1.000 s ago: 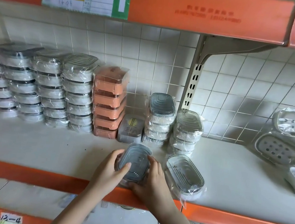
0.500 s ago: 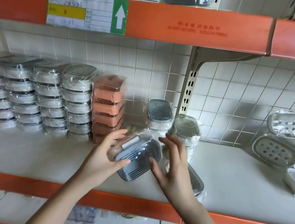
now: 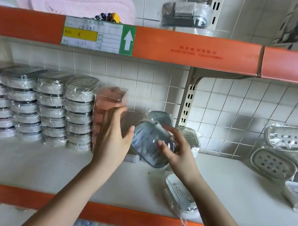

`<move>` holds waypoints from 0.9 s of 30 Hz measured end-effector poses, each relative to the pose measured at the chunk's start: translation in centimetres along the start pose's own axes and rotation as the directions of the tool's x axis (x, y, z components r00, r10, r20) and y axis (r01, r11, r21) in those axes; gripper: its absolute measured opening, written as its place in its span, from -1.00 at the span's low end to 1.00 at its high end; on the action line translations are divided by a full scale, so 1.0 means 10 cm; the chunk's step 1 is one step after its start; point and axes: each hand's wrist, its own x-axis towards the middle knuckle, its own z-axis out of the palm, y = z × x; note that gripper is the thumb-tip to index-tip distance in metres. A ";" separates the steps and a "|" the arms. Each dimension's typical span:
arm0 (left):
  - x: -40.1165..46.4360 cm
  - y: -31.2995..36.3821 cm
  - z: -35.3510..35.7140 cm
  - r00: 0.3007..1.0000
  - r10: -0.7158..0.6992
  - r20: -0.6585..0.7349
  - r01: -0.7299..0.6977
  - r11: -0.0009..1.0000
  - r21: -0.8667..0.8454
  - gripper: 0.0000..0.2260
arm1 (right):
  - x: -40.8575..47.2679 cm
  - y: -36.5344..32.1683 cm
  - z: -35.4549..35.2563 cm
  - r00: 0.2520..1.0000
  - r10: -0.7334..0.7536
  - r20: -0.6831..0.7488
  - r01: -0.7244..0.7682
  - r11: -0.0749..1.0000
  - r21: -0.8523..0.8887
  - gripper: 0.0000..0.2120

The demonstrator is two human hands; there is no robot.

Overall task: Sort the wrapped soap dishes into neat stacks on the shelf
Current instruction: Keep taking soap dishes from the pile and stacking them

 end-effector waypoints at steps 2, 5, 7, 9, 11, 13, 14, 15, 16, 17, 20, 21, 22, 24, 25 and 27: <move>-0.05 -0.04 0.12 0.992 -0.125 -0.021 0.123 0.990 -0.074 -0.64 | 0.07 -0.05 -0.01 0.987 0.065 -0.145 -0.050 0.993 0.106 -0.71; -0.11 0.01 0.26 0.988 -0.117 0.096 0.136 0.966 -0.219 -0.54 | 0.25 -0.07 0.00 0.923 0.262 -0.281 -0.169 0.934 0.315 -0.71; -0.11 0.07 0.36 0.978 -0.012 0.208 0.058 0.974 -0.218 -0.48 | 0.39 -0.09 0.02 0.880 0.375 -0.293 -0.250 0.888 0.385 -0.50; -0.07 0.09 0.47 0.949 -0.005 0.314 0.080 0.971 -0.227 -0.38 | 0.50 -0.13 0.03 0.883 0.396 -0.253 -0.304 0.892 0.335 -0.36; 0.02 0.06 0.58 0.933 -0.053 0.356 0.149 0.957 -0.248 -0.31 | 0.58 -0.11 0.00 0.908 0.387 -0.163 -0.323 0.892 0.317 -0.42; 0.12 0.00 0.66 0.940 -0.053 0.336 0.140 0.960 -0.241 -0.31 | 0.64 -0.08 -0.09 0.934 0.355 -0.033 -0.338 0.911 0.236 -0.47; 0.18 -0.03 0.68 0.943 -0.057 0.328 0.137 0.965 -0.226 -0.34 | 0.66 -0.07 -0.16 0.939 0.341 0.033 -0.343 0.931 0.129 -0.43; 0.23 -0.05 0.70 0.946 -0.063 0.319 0.137 0.967 -0.214 -0.37 | 0.69 -0.04 -0.22 0.936 0.341 0.087 -0.344 0.939 0.027 -0.39; 0.28 -0.07 0.72 0.946 -0.072 0.315 0.142 0.968 -0.207 -0.41 | 0.71 -0.02 -0.28 0.931 0.346 0.116 -0.341 0.938 -0.062 -0.35; 0.32 -0.11 0.75 0.946 -0.078 0.314 0.150 0.966 -0.210 -0.45 | 0.74 -0.01 -0.32 0.927 0.357 0.115 -0.342 0.930 -0.132 -0.35; 0.36 -0.24 0.84 0.933 -0.088 0.350 0.170 0.963 -0.209 -0.53 | 0.78 0.01 -0.39 0.937 0.343 0.072 -0.319 0.920 -0.227 -0.42; 0.36 -0.27 0.88 0.932 -0.088 0.352 0.171 0.962 -0.213 -0.54 | 0.79 0.03 -0.40 0.941 0.333 0.062 -0.306 0.915 -0.264 -0.42; 0.35 -0.30 0.91 0.935 -0.089 0.343 0.171 0.961 -0.217 -0.54 | 0.81 0.05 -0.40 0.944 0.327 0.052 -0.296 0.904 -0.308 -0.41; 0.33 -0.34 0.97 0.944 -0.101 0.314 0.173 0.963 -0.208 -0.54 | 0.83 0.11 -0.41 0.947 0.320 0.032 -0.283 0.877 -0.387 -0.37; 0.33 -0.35 0.99 0.945 -0.108 0.308 0.175 0.964 -0.200 -0.54 | 0.83 0.15 -0.40 0.948 0.318 0.024 -0.280 0.867 -0.413 -0.35; 0.33 -0.39 1.04 0.944 -0.104 0.313 0.175 0.963 -0.206 -0.54 | 0.83 0.20 -0.39 0.954 0.301 0.009 -0.269 0.865 -0.424 -0.36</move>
